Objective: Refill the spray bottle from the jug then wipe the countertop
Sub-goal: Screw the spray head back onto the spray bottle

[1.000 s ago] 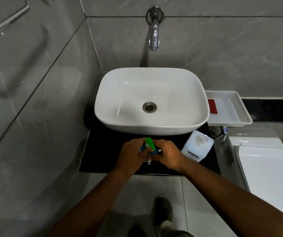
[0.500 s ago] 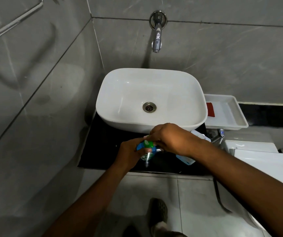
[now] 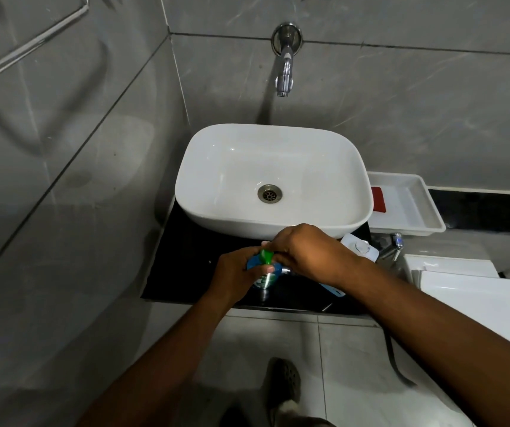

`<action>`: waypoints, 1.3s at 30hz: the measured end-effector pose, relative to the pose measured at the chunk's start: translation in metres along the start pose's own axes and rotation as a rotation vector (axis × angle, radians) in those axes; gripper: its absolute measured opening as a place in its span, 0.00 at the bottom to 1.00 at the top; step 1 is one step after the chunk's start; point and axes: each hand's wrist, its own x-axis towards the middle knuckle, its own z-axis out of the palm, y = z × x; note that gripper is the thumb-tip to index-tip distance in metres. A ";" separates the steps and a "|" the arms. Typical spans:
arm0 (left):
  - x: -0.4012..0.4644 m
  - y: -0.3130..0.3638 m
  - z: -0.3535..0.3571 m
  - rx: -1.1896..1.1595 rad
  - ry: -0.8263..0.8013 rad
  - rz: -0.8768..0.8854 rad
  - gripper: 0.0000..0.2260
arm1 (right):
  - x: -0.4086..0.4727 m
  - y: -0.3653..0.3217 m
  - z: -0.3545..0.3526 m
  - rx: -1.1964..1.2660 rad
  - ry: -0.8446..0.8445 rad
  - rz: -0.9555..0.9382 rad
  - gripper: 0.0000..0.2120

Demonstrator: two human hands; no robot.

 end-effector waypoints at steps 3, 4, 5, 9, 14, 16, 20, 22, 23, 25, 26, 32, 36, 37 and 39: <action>0.000 -0.002 -0.001 0.014 -0.006 0.015 0.14 | -0.007 0.001 0.007 0.050 0.043 0.004 0.16; 0.000 -0.004 -0.001 0.054 -0.015 0.005 0.20 | -0.012 0.002 0.013 0.094 0.074 0.019 0.19; -0.002 -0.006 -0.003 0.099 -0.014 -0.025 0.27 | -0.016 0.002 0.020 0.164 0.119 0.055 0.21; -0.016 -0.020 -0.003 0.085 0.103 -0.153 0.32 | -0.024 0.009 0.056 0.462 0.230 0.350 0.33; -0.027 -0.025 0.007 0.001 0.153 -0.186 0.22 | -0.010 0.014 0.094 0.639 0.168 0.420 0.35; -0.029 -0.023 0.006 -0.032 0.166 -0.198 0.23 | -0.004 0.013 0.102 0.646 0.220 0.390 0.27; -0.042 -0.016 -0.018 -0.044 0.192 -0.194 0.25 | 0.016 -0.002 0.109 0.694 0.235 0.316 0.23; -0.052 -0.016 -0.039 -0.062 0.233 -0.201 0.25 | 0.034 -0.016 0.112 0.739 0.207 0.255 0.22; -0.056 -0.017 -0.051 -0.071 0.258 -0.212 0.25 | 0.046 -0.024 0.113 0.738 0.195 0.228 0.22; -0.063 -0.019 -0.072 -0.086 0.318 -0.245 0.25 | 0.068 -0.041 0.116 0.704 0.196 0.178 0.19; -0.066 -0.020 -0.082 -0.081 0.360 -0.259 0.25 | 0.080 -0.050 0.117 0.700 0.200 0.158 0.18; -0.073 -0.029 -0.116 -0.034 0.534 -0.291 0.17 | 0.131 -0.089 0.133 0.727 0.173 0.098 0.15; -0.075 -0.034 -0.121 0.085 0.552 -0.299 0.14 | 0.141 -0.097 0.150 0.724 0.141 0.130 0.16; -0.077 -0.033 -0.122 0.103 0.552 -0.312 0.15 | 0.141 -0.098 0.153 0.732 0.144 0.142 0.17; -0.080 -0.033 -0.123 0.002 0.543 -0.333 0.19 | 0.143 -0.098 0.155 0.720 0.148 0.150 0.16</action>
